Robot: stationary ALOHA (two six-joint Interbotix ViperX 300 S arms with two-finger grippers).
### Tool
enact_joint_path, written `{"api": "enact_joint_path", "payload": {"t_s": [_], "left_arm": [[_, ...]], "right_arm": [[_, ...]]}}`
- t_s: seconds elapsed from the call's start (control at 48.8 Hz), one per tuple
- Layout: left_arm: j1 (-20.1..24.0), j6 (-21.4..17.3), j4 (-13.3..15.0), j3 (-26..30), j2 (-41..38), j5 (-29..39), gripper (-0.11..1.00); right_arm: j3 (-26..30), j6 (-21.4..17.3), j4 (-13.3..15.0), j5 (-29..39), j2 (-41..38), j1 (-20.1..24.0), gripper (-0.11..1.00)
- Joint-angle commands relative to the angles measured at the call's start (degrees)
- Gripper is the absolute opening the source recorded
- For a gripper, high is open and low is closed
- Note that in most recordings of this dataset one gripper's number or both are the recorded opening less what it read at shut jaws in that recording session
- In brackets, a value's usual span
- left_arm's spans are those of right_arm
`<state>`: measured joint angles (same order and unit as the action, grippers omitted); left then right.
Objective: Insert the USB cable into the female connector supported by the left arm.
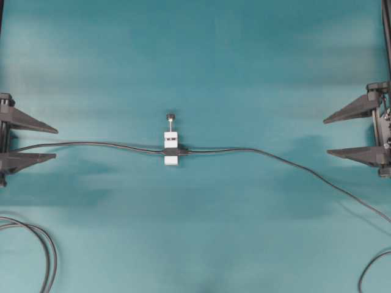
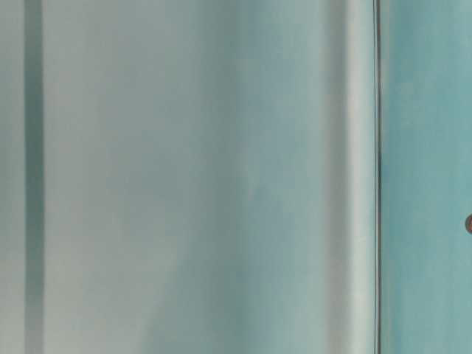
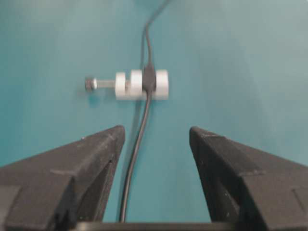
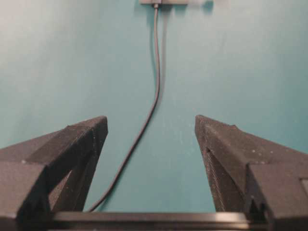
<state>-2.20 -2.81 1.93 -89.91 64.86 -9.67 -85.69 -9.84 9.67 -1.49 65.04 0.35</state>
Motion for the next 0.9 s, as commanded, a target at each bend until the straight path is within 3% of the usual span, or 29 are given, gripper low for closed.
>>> {"api": "enact_joint_path", "payload": {"t_s": [0.0, 0.882], "left_arm": [[0.1, 0.2, -0.2, 0.8, -0.5, 1.8, 0.73], [0.1, -0.1, -0.2, 0.7, -0.5, 1.7, 0.73]], "right_arm": [[0.8, 0.0, 0.1, -0.3, -0.3, -0.1, 0.77], [0.8, 0.0, 0.2, -0.3, -0.3, -0.1, 0.77]]}}
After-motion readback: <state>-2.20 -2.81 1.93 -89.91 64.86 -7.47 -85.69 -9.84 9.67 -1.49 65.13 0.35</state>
